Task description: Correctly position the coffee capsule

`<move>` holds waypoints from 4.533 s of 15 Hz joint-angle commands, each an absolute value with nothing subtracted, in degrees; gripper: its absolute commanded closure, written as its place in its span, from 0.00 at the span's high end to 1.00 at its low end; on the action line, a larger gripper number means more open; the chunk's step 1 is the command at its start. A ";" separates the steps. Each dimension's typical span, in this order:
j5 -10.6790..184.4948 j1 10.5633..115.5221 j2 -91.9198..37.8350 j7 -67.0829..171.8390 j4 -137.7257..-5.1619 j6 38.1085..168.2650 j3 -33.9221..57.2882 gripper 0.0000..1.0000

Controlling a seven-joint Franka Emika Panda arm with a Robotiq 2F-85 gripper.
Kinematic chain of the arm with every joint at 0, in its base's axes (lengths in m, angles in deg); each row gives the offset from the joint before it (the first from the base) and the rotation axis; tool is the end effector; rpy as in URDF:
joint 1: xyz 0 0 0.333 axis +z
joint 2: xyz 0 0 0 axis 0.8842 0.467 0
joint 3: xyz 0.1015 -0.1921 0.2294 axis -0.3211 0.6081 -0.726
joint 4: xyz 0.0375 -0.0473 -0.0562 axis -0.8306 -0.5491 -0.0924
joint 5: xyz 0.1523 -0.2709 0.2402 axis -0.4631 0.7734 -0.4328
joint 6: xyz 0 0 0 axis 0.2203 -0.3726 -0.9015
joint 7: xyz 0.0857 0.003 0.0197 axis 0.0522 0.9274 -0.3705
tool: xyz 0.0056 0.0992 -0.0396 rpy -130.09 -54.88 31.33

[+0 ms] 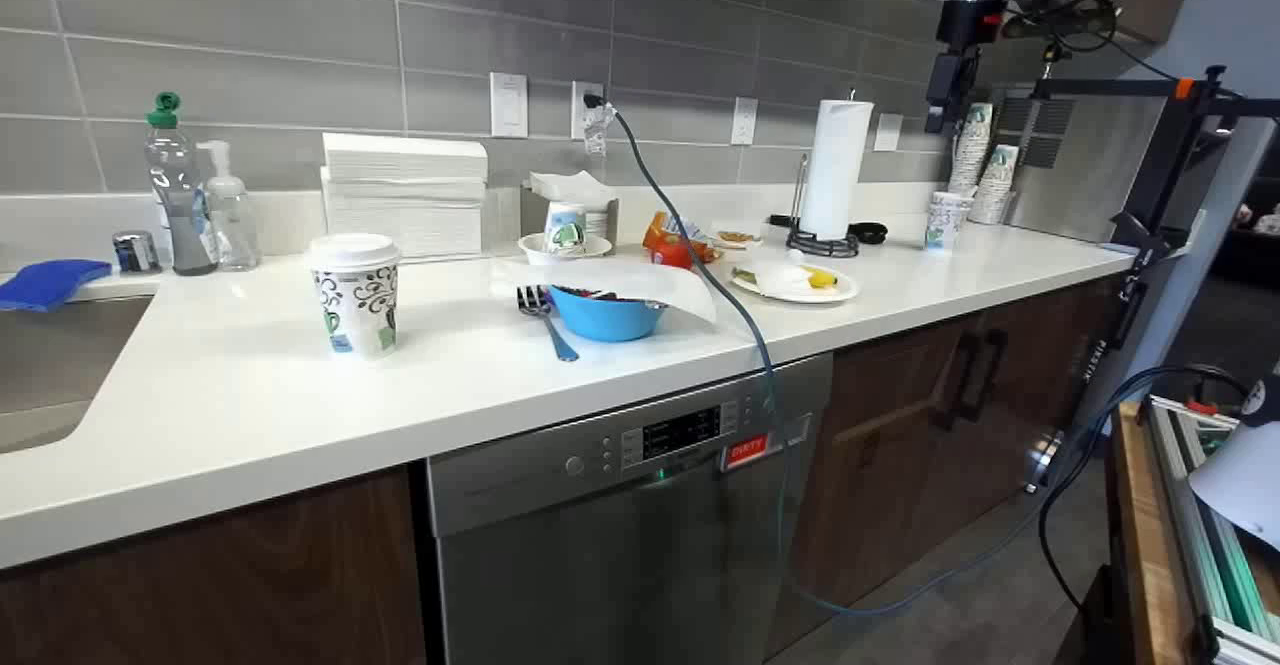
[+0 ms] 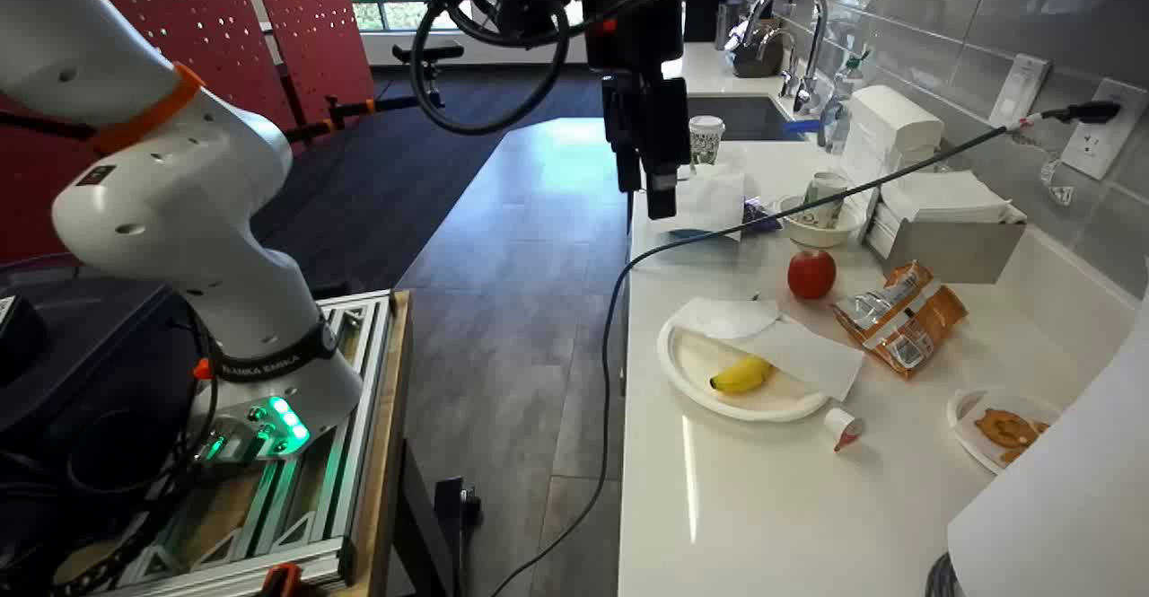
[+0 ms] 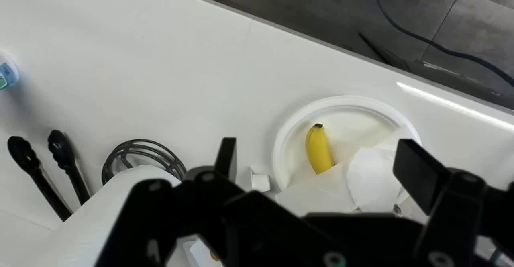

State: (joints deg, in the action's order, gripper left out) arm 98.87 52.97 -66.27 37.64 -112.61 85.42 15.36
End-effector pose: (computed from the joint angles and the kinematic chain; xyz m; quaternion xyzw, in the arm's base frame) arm 0.4176 -0.1455 0.4990 0.9943 -0.0016 0.0291 0.1022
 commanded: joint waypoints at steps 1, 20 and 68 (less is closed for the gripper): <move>99.00 53.37 -66.28 37.75 -112.49 85.23 15.70 1.00; 99.00 53.37 -66.28 37.75 -112.49 85.23 15.70 1.00; 97.94 51.39 -13.88 46.68 -79.04 101.81 18.06 1.00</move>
